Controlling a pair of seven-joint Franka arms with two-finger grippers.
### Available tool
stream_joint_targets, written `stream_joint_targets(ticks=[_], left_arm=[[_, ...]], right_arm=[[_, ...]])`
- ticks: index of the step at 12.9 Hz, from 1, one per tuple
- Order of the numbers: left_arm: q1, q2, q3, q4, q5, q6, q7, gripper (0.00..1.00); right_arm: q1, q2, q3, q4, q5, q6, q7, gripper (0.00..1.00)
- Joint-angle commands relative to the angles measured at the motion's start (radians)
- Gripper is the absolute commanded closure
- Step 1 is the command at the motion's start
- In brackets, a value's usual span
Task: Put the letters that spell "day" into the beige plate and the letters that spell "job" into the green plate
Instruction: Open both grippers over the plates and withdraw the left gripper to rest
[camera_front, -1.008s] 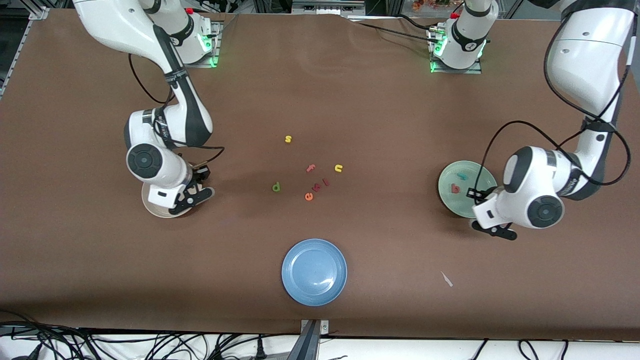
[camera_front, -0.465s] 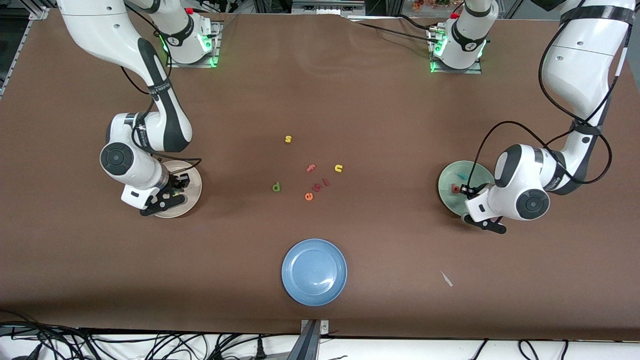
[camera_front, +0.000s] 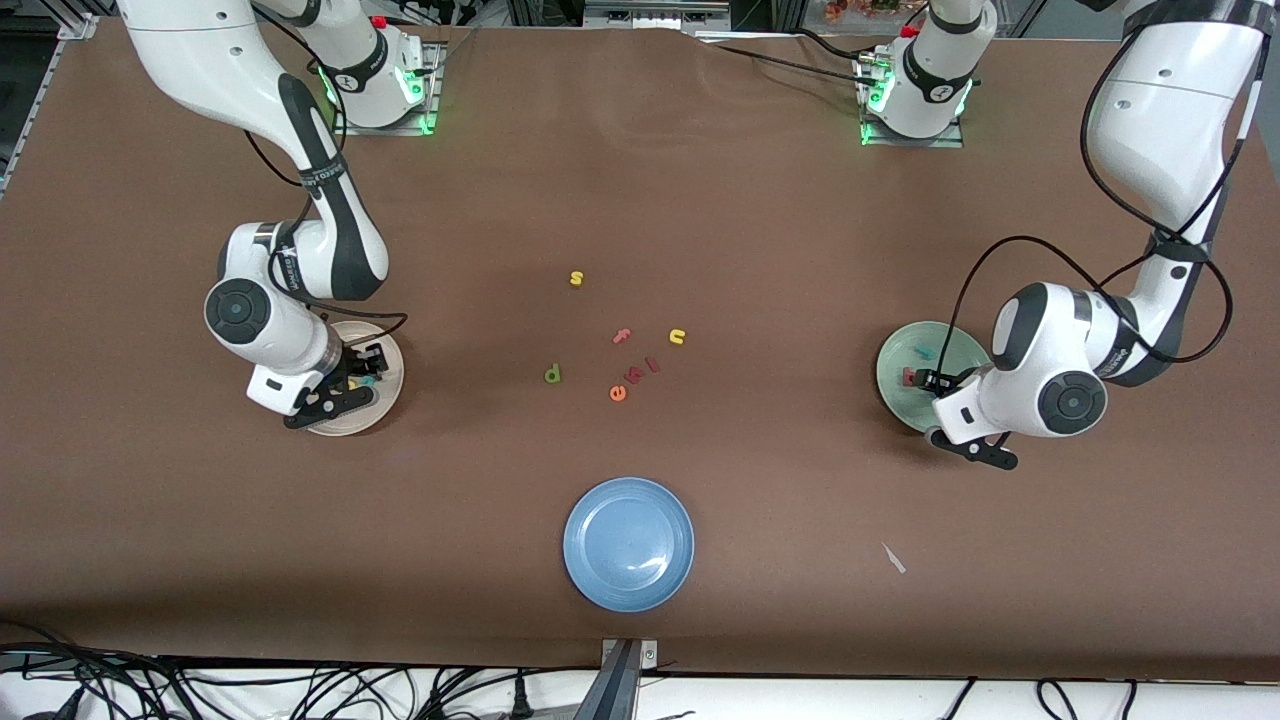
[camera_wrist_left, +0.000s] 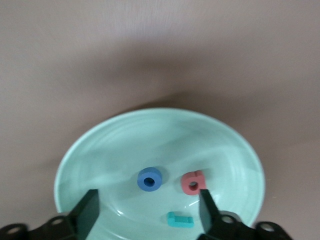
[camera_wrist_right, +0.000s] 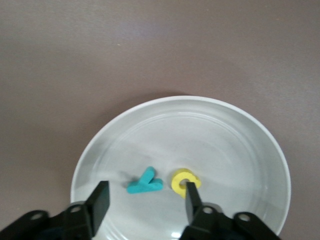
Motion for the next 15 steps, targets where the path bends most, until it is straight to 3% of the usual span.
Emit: stream_joint_targets(ticks=[1,5,7,10,12,15], left_arm=[[-0.011,-0.054,-0.035,0.078,0.012,-0.113,-0.007,0.0],[-0.06,-0.057,-0.068,0.242,0.009,-0.282,-0.08,0.0],[-0.062,-0.108,-0.114,0.278,0.008,-0.352,-0.166,0.0],[-0.058,-0.217,-0.145,0.282,0.002,-0.362,-0.201,0.0],[-0.057,-0.267,-0.141,0.356,-0.02,-0.363,-0.2,0.0],[-0.022,-0.299,-0.139,0.436,-0.075,-0.382,-0.203,0.0]], right_arm=[[0.002,-0.03,0.015,-0.002,0.025,-0.043,0.006,0.0],[0.003,-0.044,0.072,-0.002,0.047,-0.062,0.155,0.0],[0.003,-0.052,0.127,-0.002,0.047,-0.068,0.285,0.0],[0.006,-0.058,0.234,0.025,0.047,-0.068,0.504,0.0],[0.028,-0.052,0.286,0.059,0.045,-0.068,0.617,0.0],[0.101,-0.02,0.289,0.125,0.041,-0.068,0.739,0.0]])
